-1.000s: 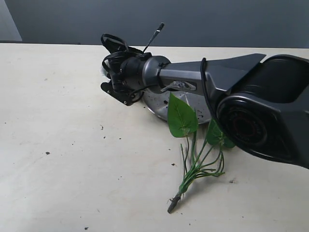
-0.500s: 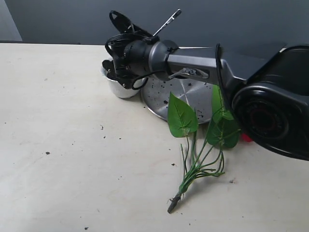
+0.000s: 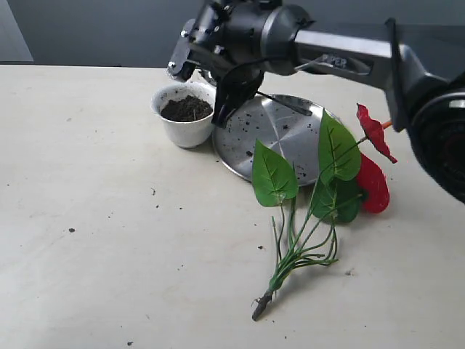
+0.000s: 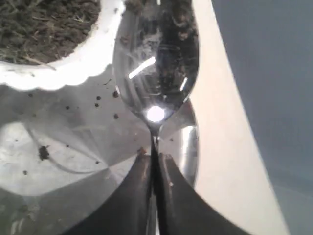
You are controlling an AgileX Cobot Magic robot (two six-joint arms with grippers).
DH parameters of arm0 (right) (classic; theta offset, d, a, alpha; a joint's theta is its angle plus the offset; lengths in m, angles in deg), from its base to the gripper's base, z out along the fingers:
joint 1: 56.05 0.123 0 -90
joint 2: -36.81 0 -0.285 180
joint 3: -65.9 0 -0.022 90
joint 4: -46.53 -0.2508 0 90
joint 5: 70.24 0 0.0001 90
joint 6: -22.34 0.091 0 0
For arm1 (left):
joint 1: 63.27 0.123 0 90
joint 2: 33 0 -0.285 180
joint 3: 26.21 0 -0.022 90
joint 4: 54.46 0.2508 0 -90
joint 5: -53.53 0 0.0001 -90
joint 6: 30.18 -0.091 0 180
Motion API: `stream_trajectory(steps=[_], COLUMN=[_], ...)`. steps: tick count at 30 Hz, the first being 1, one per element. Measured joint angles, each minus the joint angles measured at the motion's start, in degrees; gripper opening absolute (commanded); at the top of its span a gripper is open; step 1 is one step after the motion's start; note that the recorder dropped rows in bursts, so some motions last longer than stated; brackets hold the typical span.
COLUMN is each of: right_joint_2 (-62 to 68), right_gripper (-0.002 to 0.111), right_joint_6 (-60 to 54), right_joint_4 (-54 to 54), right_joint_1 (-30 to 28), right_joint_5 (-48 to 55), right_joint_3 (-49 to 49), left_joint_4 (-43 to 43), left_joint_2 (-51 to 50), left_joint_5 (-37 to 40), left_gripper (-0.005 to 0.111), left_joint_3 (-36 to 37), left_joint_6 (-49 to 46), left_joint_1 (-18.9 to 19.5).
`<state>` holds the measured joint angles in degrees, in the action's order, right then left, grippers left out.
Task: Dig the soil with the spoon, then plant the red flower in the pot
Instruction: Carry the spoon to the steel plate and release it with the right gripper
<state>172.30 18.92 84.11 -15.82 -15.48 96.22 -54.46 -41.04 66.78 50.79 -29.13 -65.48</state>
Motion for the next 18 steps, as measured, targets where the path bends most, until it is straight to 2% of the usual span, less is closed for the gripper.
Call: stream_trajectory(steps=[6, 11, 13, 15, 18], right_joint_2=[-1.70, -1.70, -1.70, -1.18, 1.14], right_gripper=[0.000, 0.000, 0.000, 0.000, 0.000], right_joint_6=[1.53, -0.79, -6.74, -10.67, -12.30], right_joint_4=[-13.07, -23.57, -31.76, -35.57, -36.73], right_joint_1=[-7.38, -13.30, -14.86, -14.98, -15.09], right_joint_5=[0.83, -2.42, -4.14, -5.96, -7.71], right_joint_3=[0.00, 0.00, 0.00, 0.00, 0.00], left_joint_4=[0.00, 0.00, 0.00, 0.00, 0.00], left_joint_2=[0.00, 0.00, 0.00, 0.00, 0.00], left_joint_5=[0.00, 0.00, 0.00, 0.00, 0.00], left_gripper=[0.001, 0.001, 0.001, 0.001, 0.001], left_joint_3=[0.00, 0.00, 0.00, 0.00, 0.00], left_joint_6=[0.00, 0.00, 0.00, 0.00, 0.00], left_joint_1=[0.00, 0.00, 0.00, 0.00, 0.00])
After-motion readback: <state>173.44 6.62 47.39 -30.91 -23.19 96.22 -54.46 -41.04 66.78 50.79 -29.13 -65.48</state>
